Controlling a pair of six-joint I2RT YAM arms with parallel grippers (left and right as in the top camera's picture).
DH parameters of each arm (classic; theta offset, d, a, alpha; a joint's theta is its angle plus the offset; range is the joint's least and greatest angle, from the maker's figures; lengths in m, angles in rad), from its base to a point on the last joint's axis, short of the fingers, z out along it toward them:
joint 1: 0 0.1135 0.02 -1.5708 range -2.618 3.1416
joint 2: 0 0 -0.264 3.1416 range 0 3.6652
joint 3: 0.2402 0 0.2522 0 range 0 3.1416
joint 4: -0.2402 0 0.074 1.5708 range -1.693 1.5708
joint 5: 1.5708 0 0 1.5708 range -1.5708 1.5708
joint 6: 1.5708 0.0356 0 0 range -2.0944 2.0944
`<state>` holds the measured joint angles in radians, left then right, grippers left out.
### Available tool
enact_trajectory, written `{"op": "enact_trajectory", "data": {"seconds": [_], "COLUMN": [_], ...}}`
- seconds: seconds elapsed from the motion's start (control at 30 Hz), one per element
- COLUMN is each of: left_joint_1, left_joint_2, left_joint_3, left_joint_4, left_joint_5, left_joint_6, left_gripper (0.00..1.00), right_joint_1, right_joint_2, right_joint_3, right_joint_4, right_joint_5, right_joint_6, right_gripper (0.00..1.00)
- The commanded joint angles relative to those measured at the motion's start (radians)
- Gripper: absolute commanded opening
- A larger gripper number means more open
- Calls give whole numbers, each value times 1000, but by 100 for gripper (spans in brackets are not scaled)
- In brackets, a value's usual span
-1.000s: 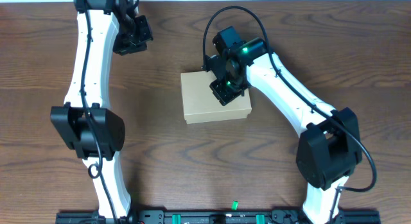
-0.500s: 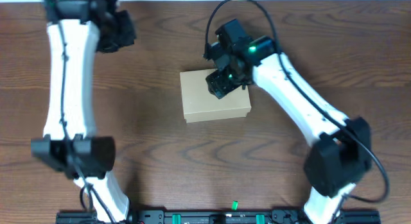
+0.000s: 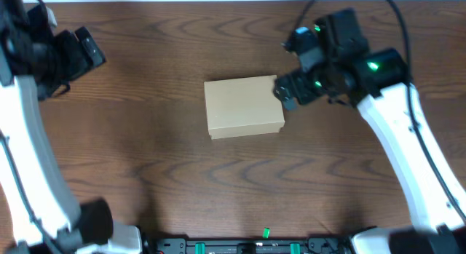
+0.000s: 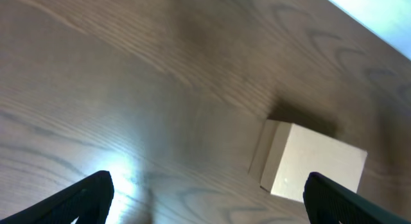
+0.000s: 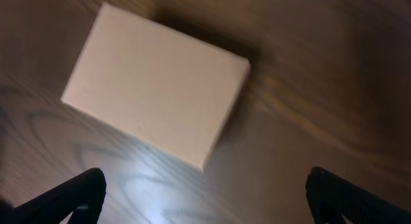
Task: Pack container
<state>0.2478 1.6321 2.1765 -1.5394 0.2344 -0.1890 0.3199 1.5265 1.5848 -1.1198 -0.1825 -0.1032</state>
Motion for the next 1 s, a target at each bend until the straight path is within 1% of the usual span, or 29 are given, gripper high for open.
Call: {"op": "enact_trajectory", "data": {"seconds": [0.0, 0.1, 0.2, 0.23, 0.33, 0.43, 0.57, 0.73, 0.97], "left_joint_1": [-19, -34, -61, -64, -63, -63, -63, -63, -63], "left_joint_2": [-133, -329, -616, -714, -917, -1050, -1146, -1150, -1150], "left_joint_3": [-187, -470, -755, -829, -966, -1044, -1089, -1089, -1089], "left_joint_4": [48, 177, 326, 347, 366, 366, 375, 373, 352], "left_joint_5": [17, 26, 50, 49, 47, 72, 73, 73, 72], "left_joint_6": [47, 80, 129, 132, 134, 122, 113, 113, 114], "left_gripper": [96, 95, 95, 95, 95, 95, 95, 95, 95], "right_joint_1": [-15, -22, -22, -22, -22, -22, -22, -22, -22], "right_joint_2": [-139, -336, -590, -680, -884, -1022, -1132, -1134, -1134], "right_joint_3": [-140, -350, -570, -642, -800, -902, -976, -982, -982], "right_joint_4": [31, 104, 213, 252, 326, 347, 351, 351, 277], "right_joint_5": [-1, -2, -2, -2, -4, -1, 30, 55, 55], "right_joint_6": [-3, 54, 172, 213, 257, 271, 271, 271, 271], "right_gripper": [99, 99, 99, 99, 99, 99, 99, 99, 99]}}
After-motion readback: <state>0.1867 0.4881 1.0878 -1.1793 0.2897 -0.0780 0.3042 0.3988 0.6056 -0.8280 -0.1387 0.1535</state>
